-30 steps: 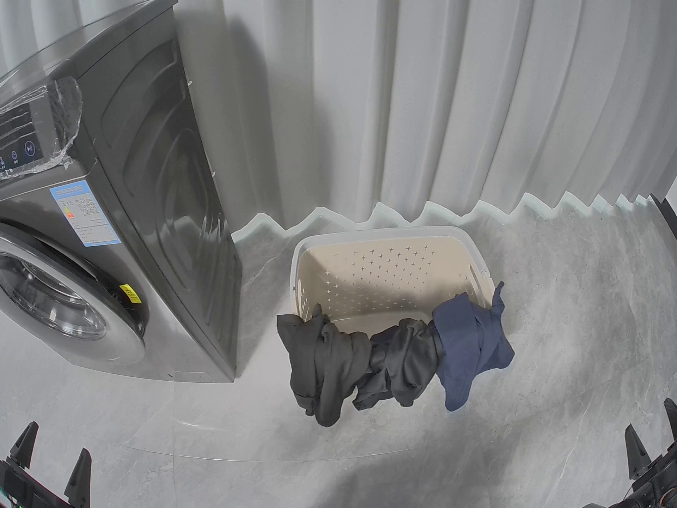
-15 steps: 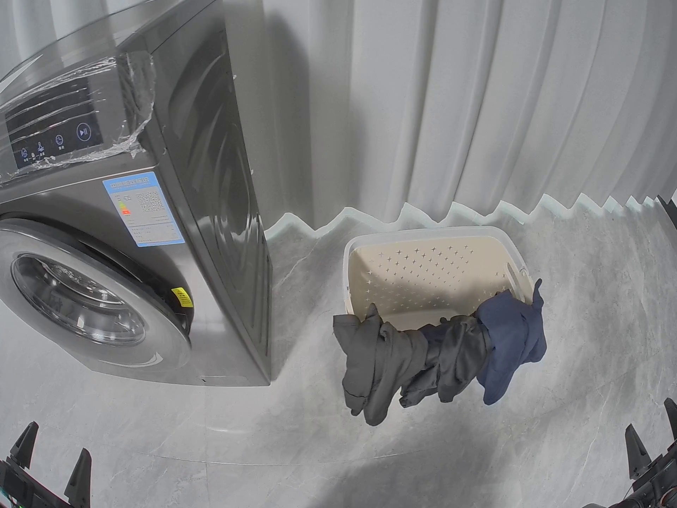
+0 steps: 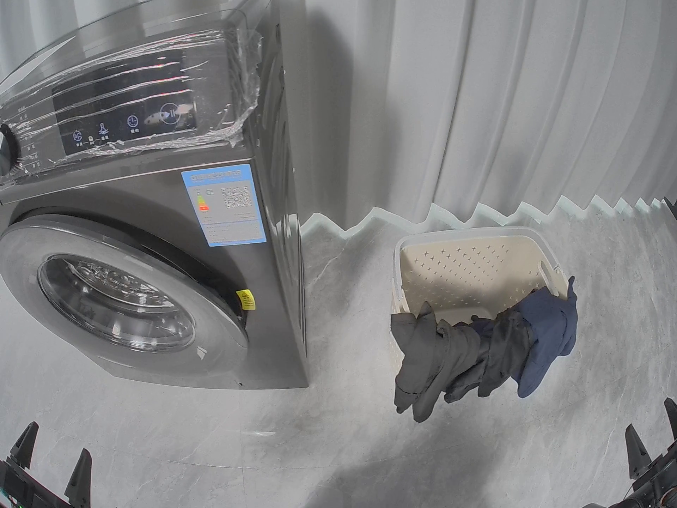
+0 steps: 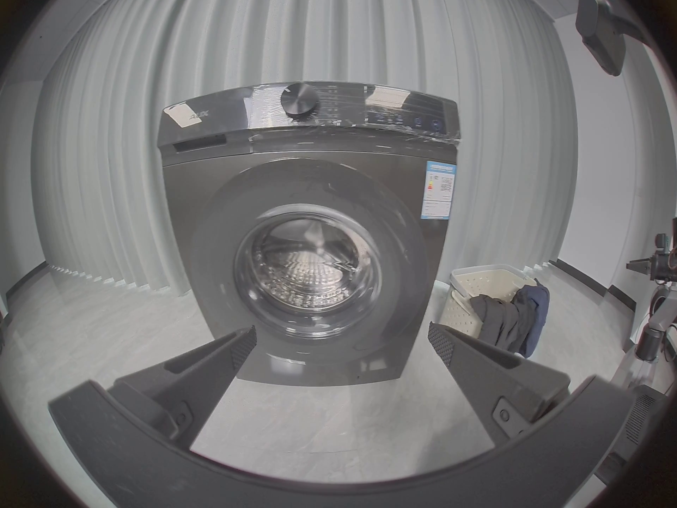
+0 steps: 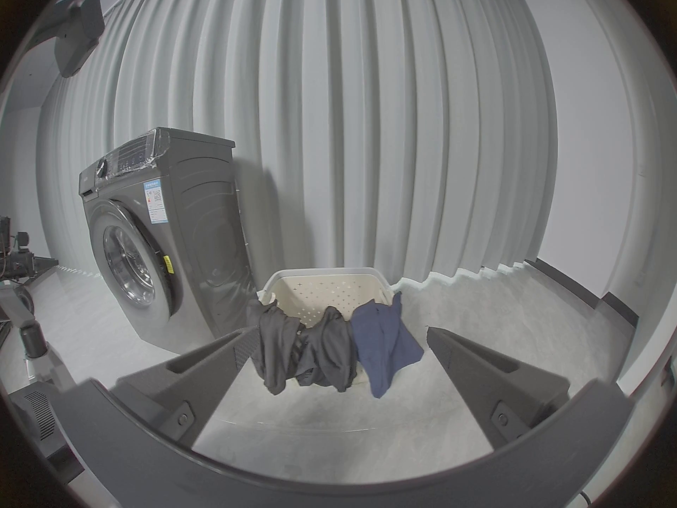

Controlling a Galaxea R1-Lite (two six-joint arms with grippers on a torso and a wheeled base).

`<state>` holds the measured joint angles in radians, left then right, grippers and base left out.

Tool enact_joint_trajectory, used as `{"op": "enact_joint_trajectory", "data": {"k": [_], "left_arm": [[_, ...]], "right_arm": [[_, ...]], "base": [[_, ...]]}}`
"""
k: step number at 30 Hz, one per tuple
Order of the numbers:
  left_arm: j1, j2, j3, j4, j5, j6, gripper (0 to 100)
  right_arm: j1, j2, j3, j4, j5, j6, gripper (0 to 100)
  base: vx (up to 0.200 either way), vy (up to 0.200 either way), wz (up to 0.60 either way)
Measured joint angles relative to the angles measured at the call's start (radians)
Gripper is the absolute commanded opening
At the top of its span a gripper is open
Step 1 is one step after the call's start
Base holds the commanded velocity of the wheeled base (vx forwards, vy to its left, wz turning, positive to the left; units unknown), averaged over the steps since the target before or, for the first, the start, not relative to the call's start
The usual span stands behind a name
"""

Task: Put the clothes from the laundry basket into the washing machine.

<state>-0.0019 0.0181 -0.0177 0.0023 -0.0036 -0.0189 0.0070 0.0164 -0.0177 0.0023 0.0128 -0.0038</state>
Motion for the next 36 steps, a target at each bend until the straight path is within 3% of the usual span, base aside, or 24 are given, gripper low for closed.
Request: {"op": "enact_joint_trajectory", "data": {"k": [12,21,30,36], "left_arm": [[0.000,0.000,0.000,0.001,0.002,0.001,100],[0.000,0.000,0.000,0.000,0.002,0.001,100],[0.000,0.000,0.000,0.001,0.001,0.003,100],[0.001,0.000,0.000,0.000,0.000,-0.002,100]], "right_arm": [[0.000,0.000,0.000,-0.001,0.000,0.000,100],[0.000,0.000,0.000,-0.001,0.000,0.000,100],[0.000,0.000,0.000,-0.001,0.001,0.000,100],[0.001,0.000,0.000,-0.001,0.000,0.000,100]], "base": [[0.000,0.000,0.00],[-0.200,0.000,0.00],[0.000,0.000,0.00],[0.000,0.200,0.00]]}}
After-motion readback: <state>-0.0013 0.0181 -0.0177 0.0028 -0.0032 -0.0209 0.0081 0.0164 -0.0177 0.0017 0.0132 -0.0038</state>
